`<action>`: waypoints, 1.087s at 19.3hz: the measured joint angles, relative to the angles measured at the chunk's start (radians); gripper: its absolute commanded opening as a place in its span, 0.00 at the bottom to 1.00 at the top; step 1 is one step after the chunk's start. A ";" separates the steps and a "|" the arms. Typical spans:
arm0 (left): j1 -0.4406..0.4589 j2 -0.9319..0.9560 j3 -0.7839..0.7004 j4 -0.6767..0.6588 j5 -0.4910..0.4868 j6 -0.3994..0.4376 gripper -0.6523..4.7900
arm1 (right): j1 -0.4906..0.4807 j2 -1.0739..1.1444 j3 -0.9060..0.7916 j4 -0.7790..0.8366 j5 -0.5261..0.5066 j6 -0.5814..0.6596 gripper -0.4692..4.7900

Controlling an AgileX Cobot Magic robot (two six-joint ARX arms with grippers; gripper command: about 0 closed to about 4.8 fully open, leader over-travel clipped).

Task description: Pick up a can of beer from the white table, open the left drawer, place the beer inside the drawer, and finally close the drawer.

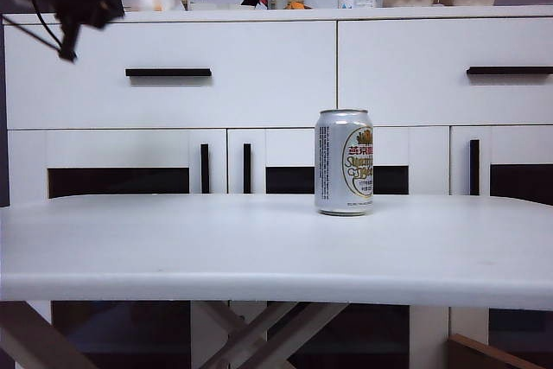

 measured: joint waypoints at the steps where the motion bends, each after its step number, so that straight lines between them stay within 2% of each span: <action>1: 0.000 0.022 0.001 0.021 -0.002 -0.021 0.11 | 0.002 0.004 0.000 -0.004 0.000 -0.001 0.08; 4: 0.000 0.080 0.054 0.048 -0.014 -0.035 0.11 | 0.009 0.003 0.000 -0.003 0.001 -0.013 0.08; 6: 0.000 0.188 0.176 0.059 -0.011 -0.035 0.11 | 0.012 0.009 0.000 -0.003 0.001 -0.020 0.08; 11: -0.003 0.287 0.263 0.058 -0.011 -0.035 0.12 | 0.013 0.022 0.002 -0.003 0.000 -0.020 0.08; 12: -0.004 0.305 0.280 0.057 -0.010 -0.043 0.20 | 0.013 0.024 0.002 -0.003 0.000 -0.020 0.08; 14: -0.006 0.320 0.290 0.055 -0.011 -0.084 0.47 | 0.013 0.027 0.002 -0.003 0.000 -0.020 0.08; 15: -0.007 0.330 0.295 0.056 -0.013 -0.108 0.54 | 0.013 0.027 0.002 -0.003 0.000 -0.020 0.08; 19: -0.008 0.385 0.307 0.054 -0.013 -0.171 0.61 | 0.013 0.030 0.002 -0.003 0.000 -0.021 0.08; 20: -0.008 0.397 0.312 0.056 -0.012 -0.174 0.67 | 0.013 0.032 0.002 -0.003 0.000 -0.021 0.08; 21: -0.008 0.403 0.315 0.056 -0.012 -0.174 0.80 | 0.013 0.033 0.002 -0.003 0.000 -0.021 0.08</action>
